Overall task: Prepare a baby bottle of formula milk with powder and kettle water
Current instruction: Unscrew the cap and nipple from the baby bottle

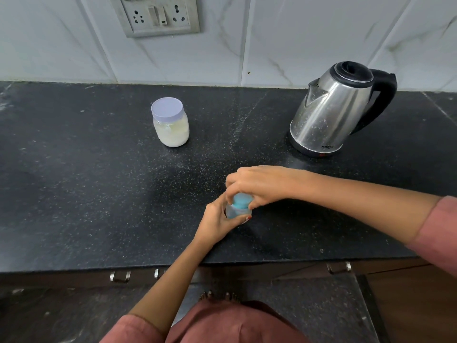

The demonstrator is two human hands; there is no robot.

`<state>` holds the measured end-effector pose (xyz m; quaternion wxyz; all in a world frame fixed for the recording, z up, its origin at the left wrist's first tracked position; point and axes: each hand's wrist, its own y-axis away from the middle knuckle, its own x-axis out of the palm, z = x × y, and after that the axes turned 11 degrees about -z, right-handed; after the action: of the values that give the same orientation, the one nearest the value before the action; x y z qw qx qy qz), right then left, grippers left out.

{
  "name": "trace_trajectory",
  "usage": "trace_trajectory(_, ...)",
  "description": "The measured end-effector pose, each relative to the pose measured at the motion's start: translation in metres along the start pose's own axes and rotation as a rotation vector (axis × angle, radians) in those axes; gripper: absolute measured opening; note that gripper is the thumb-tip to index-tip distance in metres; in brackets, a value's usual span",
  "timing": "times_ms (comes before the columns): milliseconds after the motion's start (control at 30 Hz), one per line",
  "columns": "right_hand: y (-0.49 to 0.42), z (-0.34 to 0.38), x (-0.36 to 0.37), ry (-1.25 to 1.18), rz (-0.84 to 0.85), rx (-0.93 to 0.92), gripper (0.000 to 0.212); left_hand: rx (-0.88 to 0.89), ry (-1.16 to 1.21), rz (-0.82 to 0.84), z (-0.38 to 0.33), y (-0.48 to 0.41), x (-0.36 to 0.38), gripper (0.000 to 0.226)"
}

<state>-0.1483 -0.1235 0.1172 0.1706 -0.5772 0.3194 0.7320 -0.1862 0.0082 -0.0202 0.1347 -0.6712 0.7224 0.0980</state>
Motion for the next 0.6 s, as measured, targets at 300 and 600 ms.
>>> trace_trajectory(300, 0.005, 0.018, 0.013, -0.173, -0.174, 0.515, 0.068, 0.0, 0.009, -0.01, -0.003, 0.001, 0.0, 0.048)
trace_trajectory(600, 0.001, 0.021, 0.009, -0.075, -0.173, 0.362, 0.045, 0.004, 0.021, -0.03, -0.004, 0.003, 0.0, 0.048)
